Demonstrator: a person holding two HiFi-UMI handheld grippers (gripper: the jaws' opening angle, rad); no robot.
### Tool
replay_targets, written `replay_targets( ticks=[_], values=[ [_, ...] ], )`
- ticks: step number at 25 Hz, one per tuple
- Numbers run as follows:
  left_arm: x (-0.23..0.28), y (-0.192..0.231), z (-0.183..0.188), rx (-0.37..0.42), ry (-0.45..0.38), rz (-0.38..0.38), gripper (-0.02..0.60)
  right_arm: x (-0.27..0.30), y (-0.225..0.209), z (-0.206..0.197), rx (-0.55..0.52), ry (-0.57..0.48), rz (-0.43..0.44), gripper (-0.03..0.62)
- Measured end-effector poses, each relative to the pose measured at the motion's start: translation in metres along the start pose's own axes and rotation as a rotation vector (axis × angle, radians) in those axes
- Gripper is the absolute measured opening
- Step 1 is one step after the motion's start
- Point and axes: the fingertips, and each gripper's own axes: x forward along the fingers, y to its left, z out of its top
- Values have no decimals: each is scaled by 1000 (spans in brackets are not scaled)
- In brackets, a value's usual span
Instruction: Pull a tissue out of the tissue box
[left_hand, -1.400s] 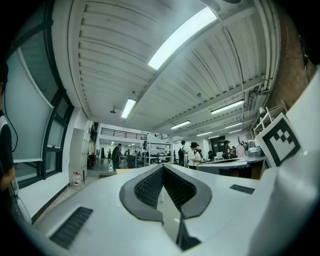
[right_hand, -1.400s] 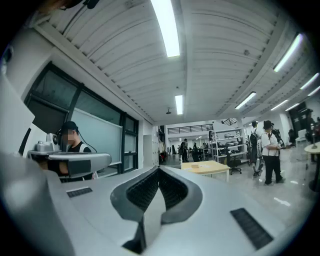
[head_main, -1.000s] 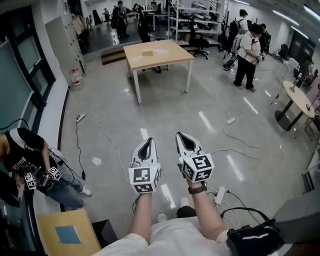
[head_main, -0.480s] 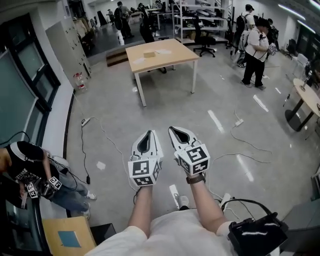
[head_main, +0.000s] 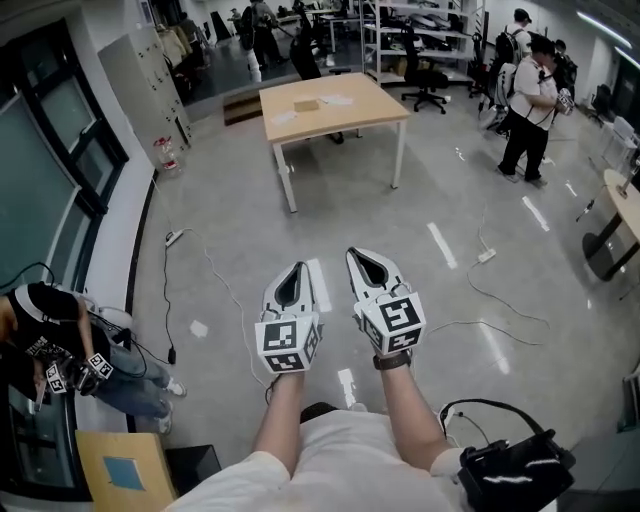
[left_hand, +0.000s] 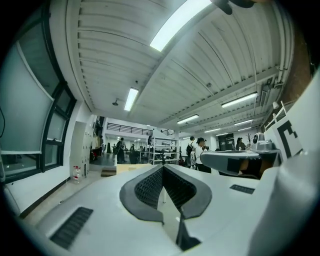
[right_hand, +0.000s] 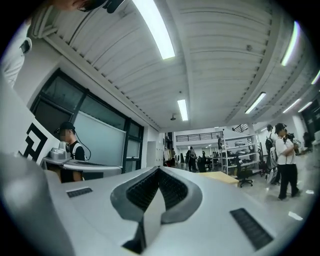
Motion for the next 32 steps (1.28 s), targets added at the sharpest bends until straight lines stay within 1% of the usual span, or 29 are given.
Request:
replay_targets(
  ticks=[3,6,7,9,10,11,14,18,21,26,27,30,32],
  values=[
    [12,5,0,4,6,14,2,15,-10,-11,25,24,20,2],
    [29,19,-10,-2,13,27,2,37,-15,-25,50,40,33,2],
    [37,25,-14,-14,17,26,2,46,-15,-32,60,49,48,2],
    [57,35,-18,-63,22,13,2,66,-16,-45,78,74,77,2],
    [70,39,-15,-81,17,4,2,76,-21,-50,85,83,82,2],
    [85,44,-9,-80,7,-4,2,88,-29,-53,89,86,78,2],
    [134,62,9,-24,-23,-12,2,126,-61,-50,86,66,47,2],
    [192,98,13,-32,-32,-33,2,187,-88,-32,62,31,31,2],
    [238,121,22,-17,-43,-62,2,238,-102,-22,49,18,21,2],
    [297,165,27,-15,-55,-90,2,313,-118,-23,80,3,16,2],
    [306,174,26,-29,-54,-96,2,324,-120,-25,88,0,13,2],
    [330,197,21,-121,-60,-118,2,353,-130,-37,111,13,5,2],
    [349,208,20,-123,-57,-123,1,372,-142,-46,124,31,-4,2]
  ],
)
